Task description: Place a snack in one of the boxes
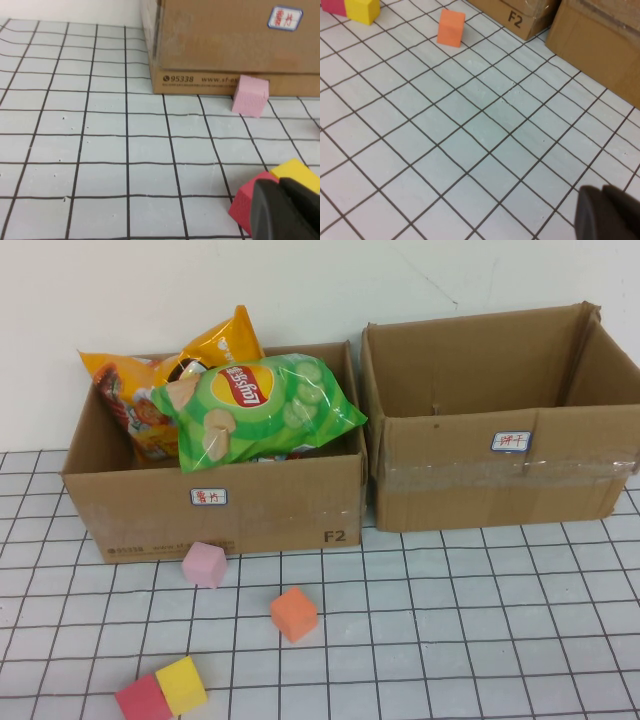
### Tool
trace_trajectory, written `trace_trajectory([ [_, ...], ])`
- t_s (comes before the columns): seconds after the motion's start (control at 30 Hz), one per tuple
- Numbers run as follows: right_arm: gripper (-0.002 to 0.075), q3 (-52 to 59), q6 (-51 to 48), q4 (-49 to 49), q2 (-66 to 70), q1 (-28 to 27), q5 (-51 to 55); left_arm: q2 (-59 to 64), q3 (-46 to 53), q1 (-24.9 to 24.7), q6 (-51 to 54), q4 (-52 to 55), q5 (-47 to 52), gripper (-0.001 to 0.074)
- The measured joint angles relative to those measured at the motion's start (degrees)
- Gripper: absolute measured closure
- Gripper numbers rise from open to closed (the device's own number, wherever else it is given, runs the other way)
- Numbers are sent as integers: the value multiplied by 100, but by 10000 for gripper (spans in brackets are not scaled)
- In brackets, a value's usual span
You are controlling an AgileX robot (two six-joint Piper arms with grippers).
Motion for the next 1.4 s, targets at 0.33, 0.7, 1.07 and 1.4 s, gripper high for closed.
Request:
trace_trajectory([
  [0.33, 726, 9, 0, 9, 0, 0, 0, -51, -19, 230, -4, -49, 69, 736],
  [0.7, 726, 9, -18, 23, 0, 0, 0, -51, -22, 298, 910, -604, 107, 736],
  [1.07, 726, 9, -18, 25, 0, 0, 0, -51, -22, 572, 909, -854, 107, 736],
  [1.4, 726, 9, -31, 35, 0, 0, 0, -51, -22, 756, 1240, -857, 107, 736],
])
